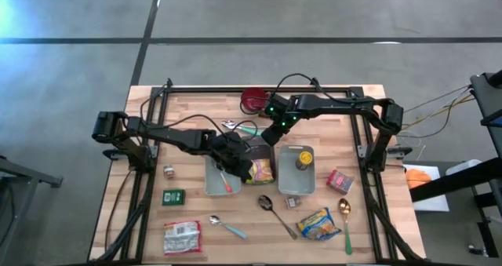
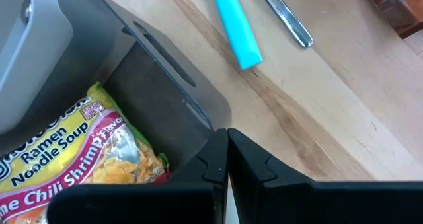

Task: Pick & Place Food Item
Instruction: Put the black seasoning can into the right gray bin

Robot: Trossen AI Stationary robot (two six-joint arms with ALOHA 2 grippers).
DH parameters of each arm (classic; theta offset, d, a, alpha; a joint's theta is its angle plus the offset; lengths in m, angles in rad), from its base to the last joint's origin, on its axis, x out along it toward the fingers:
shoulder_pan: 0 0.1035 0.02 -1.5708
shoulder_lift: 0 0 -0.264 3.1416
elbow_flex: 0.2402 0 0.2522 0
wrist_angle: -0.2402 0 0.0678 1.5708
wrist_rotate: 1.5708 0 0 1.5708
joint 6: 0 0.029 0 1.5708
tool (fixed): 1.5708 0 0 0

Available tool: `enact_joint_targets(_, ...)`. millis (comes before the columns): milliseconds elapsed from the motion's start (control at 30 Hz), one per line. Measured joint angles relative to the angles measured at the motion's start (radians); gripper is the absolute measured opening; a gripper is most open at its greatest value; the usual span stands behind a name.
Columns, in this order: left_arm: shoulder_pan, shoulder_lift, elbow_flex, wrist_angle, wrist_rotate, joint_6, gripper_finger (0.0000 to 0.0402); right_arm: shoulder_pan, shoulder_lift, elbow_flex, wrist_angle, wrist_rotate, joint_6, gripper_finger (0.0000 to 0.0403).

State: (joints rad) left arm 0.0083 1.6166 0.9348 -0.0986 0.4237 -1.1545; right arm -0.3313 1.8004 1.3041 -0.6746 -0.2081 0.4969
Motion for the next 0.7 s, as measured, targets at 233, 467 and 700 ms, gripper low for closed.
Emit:
enact_joint_targets(233,0.026,-0.045,0.0,0.0,0.022,0.012,0.0194,0.0,-0.001,0.0,0.001,-0.002,-0.005,0.0008)
enact_joint_targets(467,0.037,-0.156,0.0,-0.03,0.022,0.167,0.02,-0.005,-0.033,0.0,-0.003,-0.002,-0.035,0.0008)
enact_joint_targets(700,-0.014,-0.277,0.001,-0.322,0.008,0.308,0.02,-0.018,-0.14,0.0,-0.045,0.054,-0.06,0.0008)
